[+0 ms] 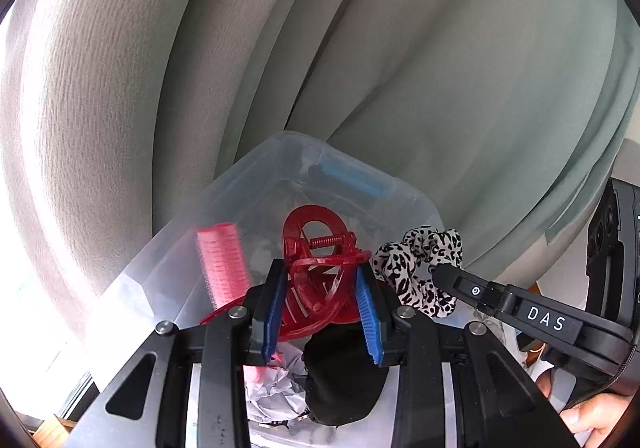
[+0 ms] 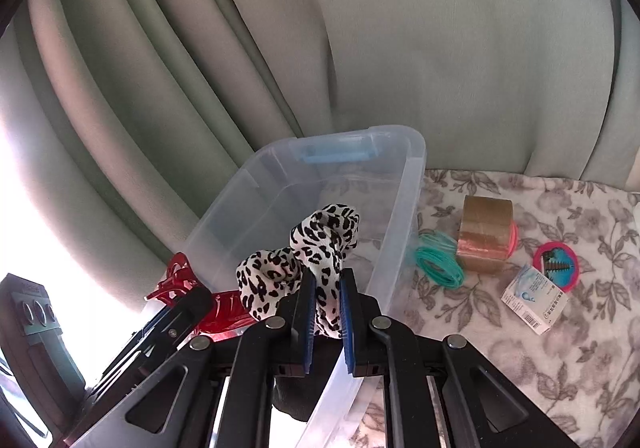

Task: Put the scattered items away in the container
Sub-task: 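Open the left tool over the bin while the right tool releases the scrunchie inside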

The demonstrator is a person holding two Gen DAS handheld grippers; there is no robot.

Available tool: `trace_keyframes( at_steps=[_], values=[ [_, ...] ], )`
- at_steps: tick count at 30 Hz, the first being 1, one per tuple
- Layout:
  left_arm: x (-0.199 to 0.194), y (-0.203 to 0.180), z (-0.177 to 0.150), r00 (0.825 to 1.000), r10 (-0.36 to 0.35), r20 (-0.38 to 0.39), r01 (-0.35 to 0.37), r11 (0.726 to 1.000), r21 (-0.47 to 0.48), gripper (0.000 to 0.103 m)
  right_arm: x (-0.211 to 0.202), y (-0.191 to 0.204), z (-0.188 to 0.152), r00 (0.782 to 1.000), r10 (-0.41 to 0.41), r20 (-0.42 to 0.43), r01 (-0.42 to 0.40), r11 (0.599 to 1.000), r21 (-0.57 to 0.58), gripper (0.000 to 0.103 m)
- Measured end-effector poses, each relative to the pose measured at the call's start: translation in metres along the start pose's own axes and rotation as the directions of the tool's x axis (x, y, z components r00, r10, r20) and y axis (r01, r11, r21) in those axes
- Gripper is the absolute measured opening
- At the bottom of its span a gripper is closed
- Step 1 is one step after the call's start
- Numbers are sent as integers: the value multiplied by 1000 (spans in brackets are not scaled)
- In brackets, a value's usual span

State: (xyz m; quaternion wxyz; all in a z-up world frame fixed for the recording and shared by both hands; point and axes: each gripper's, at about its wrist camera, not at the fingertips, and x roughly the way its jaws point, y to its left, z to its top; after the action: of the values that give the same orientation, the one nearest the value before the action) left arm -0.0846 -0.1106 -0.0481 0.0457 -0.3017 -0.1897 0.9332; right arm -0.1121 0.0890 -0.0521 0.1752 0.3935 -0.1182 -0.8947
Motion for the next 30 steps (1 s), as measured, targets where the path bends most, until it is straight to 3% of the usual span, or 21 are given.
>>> trace_keyframes(
  at_steps=[8, 10, 14, 16, 21, 30],
  values=[
    [-2, -2, -5, 1000, -19, 2, 19, 1000, 5, 54, 1, 0, -1, 1000, 5, 13, -5, 1000, -2, 16],
    [-3, -3, -6, 1000, -21, 2, 21, 1000, 5, 54, 0, 1, -1, 1000, 2, 16, -2, 1000, -7, 16],
    [-4, 0, -5, 1000, -28, 2, 28, 1000, 1, 55, -4, 4, -1, 1000, 7, 30, -6, 1000, -14, 30],
    [-7, -3, -7, 1000, -30, 4, 30, 1000, 2, 56, -9, 6, -1, 999, -1, 41, 2, 1000, -21, 33],
    [-15, -8, -10, 999, -33, 21, 33, 999, 10, 57, -24, 4, -2, 998, -7, 62, 7, 1000, 2, 33],
    [-64, -28, 2, 997, -64, 53, 61, 997, 51, 58, -70, -1, -7, 993, -13, 121, 9, 1000, 27, 33]
  ],
)
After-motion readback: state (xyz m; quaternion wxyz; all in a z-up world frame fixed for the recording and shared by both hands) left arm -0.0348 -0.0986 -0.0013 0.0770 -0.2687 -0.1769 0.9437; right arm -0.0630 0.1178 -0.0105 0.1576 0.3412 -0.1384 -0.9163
